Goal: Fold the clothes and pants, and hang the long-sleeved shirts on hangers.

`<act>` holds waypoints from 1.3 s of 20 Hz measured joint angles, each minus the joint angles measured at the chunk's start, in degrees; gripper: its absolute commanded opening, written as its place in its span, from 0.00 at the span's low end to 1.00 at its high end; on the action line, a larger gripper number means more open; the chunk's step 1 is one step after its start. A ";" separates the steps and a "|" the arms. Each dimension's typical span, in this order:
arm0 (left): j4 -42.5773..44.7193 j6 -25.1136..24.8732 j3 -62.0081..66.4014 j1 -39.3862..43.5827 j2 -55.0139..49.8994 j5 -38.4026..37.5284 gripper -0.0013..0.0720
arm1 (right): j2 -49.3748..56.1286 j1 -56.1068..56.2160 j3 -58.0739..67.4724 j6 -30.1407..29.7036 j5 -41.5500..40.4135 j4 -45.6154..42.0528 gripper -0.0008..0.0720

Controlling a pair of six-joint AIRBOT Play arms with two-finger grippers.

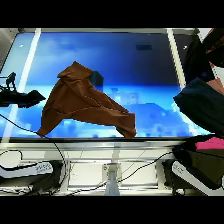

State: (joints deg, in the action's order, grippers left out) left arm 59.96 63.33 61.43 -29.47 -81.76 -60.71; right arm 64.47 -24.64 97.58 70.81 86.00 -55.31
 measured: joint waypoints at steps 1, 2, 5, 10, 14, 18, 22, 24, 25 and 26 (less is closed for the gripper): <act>0.59 -1.53 0.00 -0.28 -0.52 0.81 0.67 | 0.00 0.00 0.00 0.00 -0.02 -0.02 0.70; 1.05 -2.80 0.00 -0.55 -1.16 1.53 0.67 | 0.00 0.00 0.00 -0.02 -0.04 -0.07 0.70; 1.92 -5.33 0.00 -0.92 -3.39 3.04 0.67 | 0.00 0.00 0.00 0.00 -0.04 -0.09 0.70; 2.47 -8.96 0.00 -1.09 -7.37 3.67 0.69 | 0.00 0.00 0.00 0.00 -0.04 -0.07 0.70; 1.64 -12.59 0.13 -1.22 -9.53 1.42 0.69 | 0.00 0.00 0.00 0.02 -0.04 -0.04 0.70; -0.35 -15.04 0.15 -1.27 -11.93 -3.54 0.59 | 0.00 0.00 0.00 0.04 -0.04 0.00 0.70; -1.14 -18.18 -0.07 -1.27 -13.20 -9.66 0.32 | 0.00 0.00 0.00 0.04 -0.04 0.00 0.70; 0.02 -18.82 -0.13 -1.27 -13.44 -10.78 0.04 | 0.00 0.00 0.00 0.07 -0.09 0.00 0.70; 0.15 -19.21 -0.07 -1.27 -13.49 -11.37 0.04 | 0.00 0.00 0.00 0.07 -0.17 0.00 0.70; 0.20 -19.52 0.20 -1.22 -13.49 -11.56 0.04 | 0.00 0.00 0.00 0.09 -0.55 0.04 0.70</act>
State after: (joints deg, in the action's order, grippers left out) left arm 60.16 43.81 61.63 -30.70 -95.24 -72.27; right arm 64.47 -24.64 97.58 70.89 85.45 -55.27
